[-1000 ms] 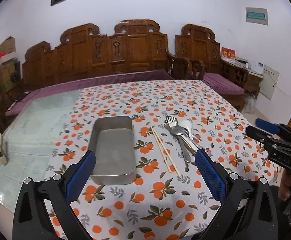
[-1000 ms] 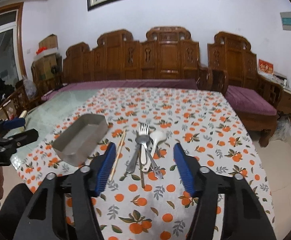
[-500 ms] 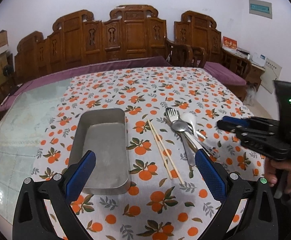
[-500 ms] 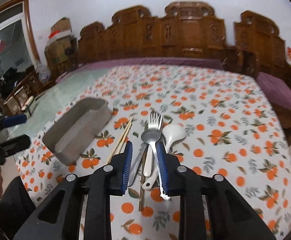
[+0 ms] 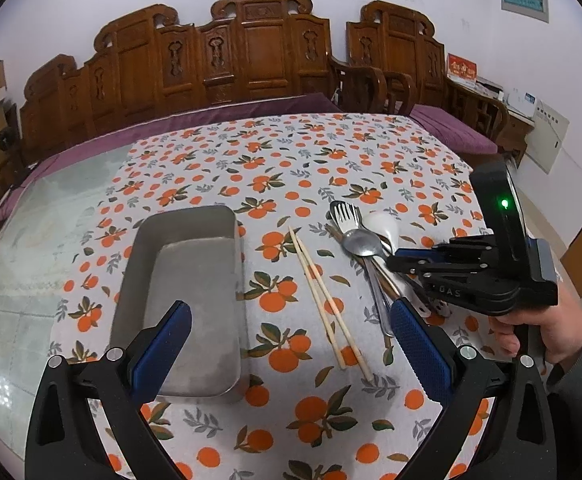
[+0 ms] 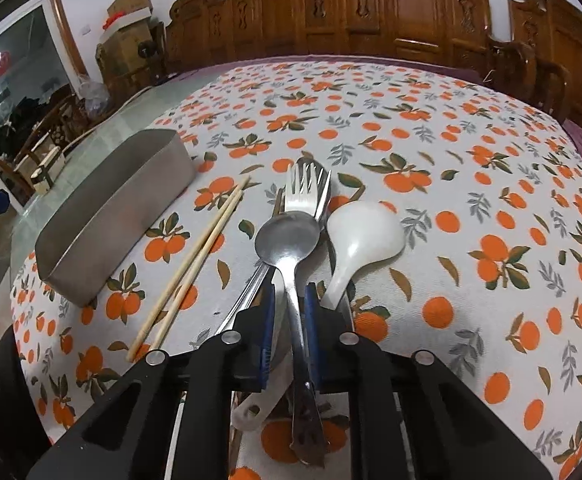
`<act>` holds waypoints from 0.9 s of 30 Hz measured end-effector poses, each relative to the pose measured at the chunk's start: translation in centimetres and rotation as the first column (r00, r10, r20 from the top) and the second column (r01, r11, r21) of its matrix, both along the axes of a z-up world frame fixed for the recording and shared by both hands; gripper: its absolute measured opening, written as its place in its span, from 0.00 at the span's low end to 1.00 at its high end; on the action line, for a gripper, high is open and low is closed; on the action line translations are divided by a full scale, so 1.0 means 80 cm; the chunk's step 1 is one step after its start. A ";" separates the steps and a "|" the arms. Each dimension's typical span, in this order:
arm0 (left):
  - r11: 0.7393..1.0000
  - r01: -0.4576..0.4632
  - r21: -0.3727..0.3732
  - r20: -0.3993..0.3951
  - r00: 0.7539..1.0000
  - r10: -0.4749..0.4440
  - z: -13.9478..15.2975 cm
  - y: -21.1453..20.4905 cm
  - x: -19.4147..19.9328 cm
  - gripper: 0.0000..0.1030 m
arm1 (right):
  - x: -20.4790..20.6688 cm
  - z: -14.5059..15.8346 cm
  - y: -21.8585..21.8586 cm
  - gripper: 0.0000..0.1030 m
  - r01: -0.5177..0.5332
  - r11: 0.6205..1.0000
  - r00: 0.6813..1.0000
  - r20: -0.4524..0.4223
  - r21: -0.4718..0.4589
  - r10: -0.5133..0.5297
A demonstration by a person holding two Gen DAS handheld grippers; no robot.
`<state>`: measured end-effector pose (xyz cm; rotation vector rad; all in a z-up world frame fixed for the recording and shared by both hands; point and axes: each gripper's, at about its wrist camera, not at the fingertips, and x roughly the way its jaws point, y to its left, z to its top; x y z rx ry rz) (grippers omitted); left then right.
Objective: Organize utensils
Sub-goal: 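Grasp one wooden chopstick with the left gripper while the right gripper grasps the silver spoon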
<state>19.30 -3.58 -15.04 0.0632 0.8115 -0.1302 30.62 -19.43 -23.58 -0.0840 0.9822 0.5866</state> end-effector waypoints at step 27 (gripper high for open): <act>0.999 0.022 0.026 -0.110 0.994 -0.019 -0.062 -0.050 0.004 0.90 | -0.004 0.022 -0.042 0.02 0.044 0.988 0.998 -0.049 0.147 -0.037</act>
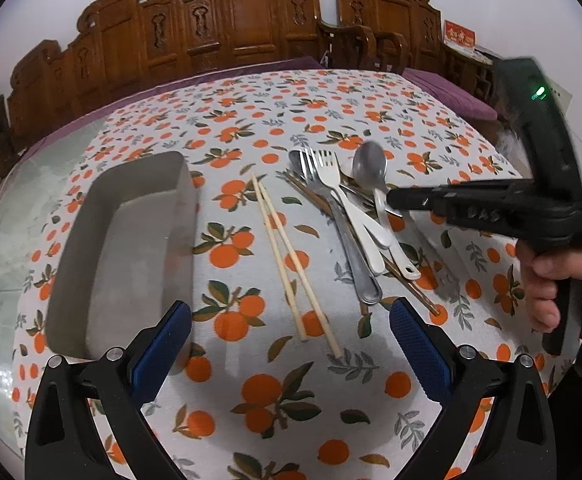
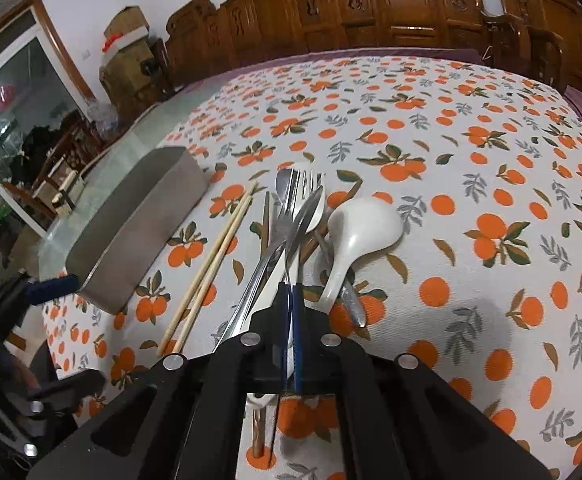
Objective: Organize utensils
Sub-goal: 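Grasp one wooden chopstick with the left gripper while the right gripper grasps the silver spoon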
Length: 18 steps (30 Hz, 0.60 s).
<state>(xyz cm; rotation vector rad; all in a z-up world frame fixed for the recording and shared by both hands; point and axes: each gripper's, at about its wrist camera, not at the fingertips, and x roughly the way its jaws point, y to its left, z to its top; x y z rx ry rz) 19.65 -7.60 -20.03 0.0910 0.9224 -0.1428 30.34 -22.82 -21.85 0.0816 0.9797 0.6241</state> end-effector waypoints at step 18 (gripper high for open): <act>0.998 0.052 -0.033 -0.115 0.992 -0.056 -0.051 -0.029 0.004 0.24 | -0.007 0.008 -0.007 0.02 0.023 1.000 0.999 0.040 -0.019 -0.022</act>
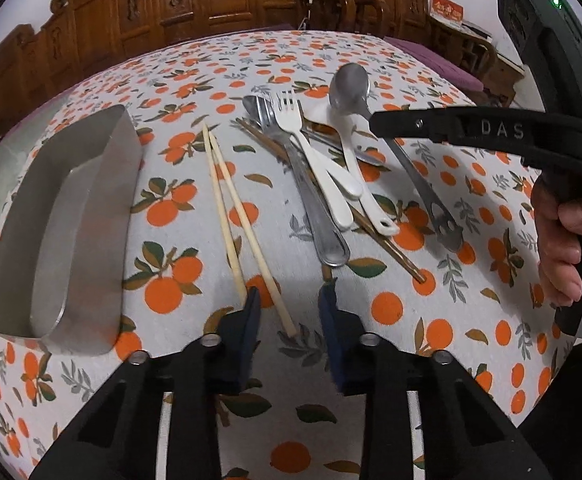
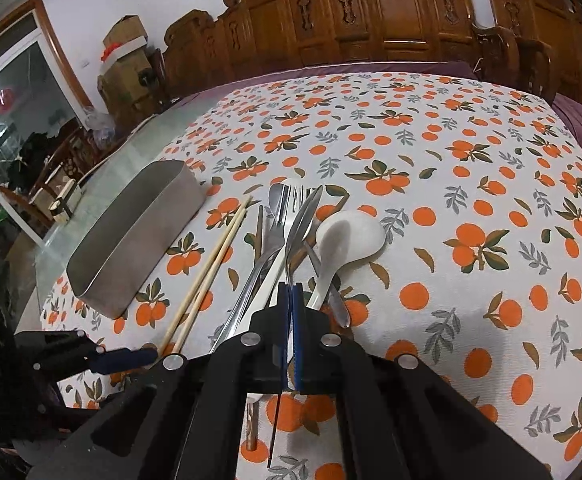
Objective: Organize utensils
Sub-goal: 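Grasp one wooden chopstick with the left gripper while the right gripper grasps the silver spoon, then carry the chopstick into the metal tray and open the left gripper while the right carries the spoon over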
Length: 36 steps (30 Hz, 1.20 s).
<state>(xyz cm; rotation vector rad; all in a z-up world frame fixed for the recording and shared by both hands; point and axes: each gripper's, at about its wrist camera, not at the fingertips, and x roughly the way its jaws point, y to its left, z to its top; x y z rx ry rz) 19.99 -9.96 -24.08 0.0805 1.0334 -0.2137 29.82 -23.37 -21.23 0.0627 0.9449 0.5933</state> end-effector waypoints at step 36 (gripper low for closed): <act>0.997 -0.060 -0.054 0.172 0.983 0.068 0.087 0.049 -0.036 0.04 | -0.036 0.024 0.023 0.02 -0.014 1.000 0.999 0.047 -0.028 0.015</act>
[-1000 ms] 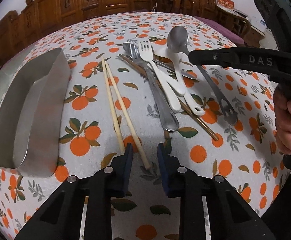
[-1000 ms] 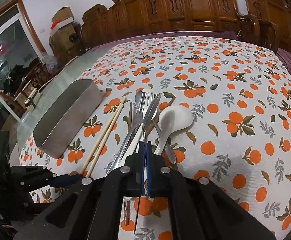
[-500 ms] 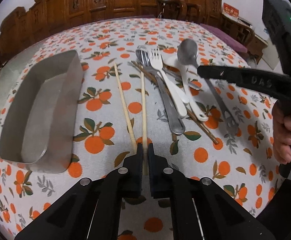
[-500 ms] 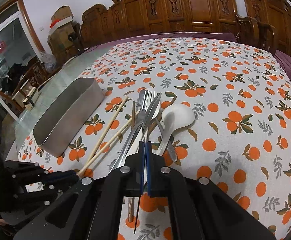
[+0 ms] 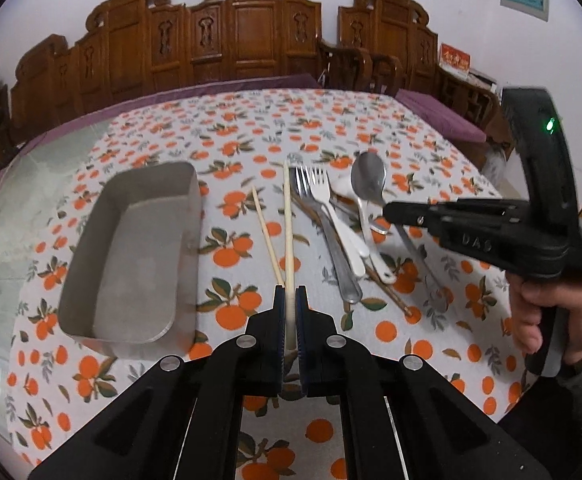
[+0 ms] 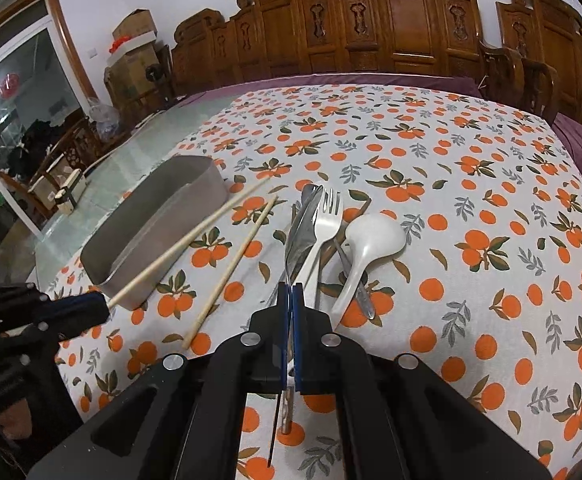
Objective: Organize utensils
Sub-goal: 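Carry the chopstick into the metal tray and open the left gripper while the right carries the spoon over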
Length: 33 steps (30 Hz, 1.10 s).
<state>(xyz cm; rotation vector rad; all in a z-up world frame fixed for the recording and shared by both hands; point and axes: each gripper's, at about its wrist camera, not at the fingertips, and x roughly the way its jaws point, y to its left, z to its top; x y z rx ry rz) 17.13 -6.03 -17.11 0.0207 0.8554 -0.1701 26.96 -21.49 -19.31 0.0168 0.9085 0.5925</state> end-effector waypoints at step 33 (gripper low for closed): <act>0.988 -0.126 -0.092 -0.062 0.991 0.120 -0.013 0.188 0.025 0.04 | -0.012 0.067 0.168 0.03 -0.067 0.997 0.996 0.060 -0.038 0.069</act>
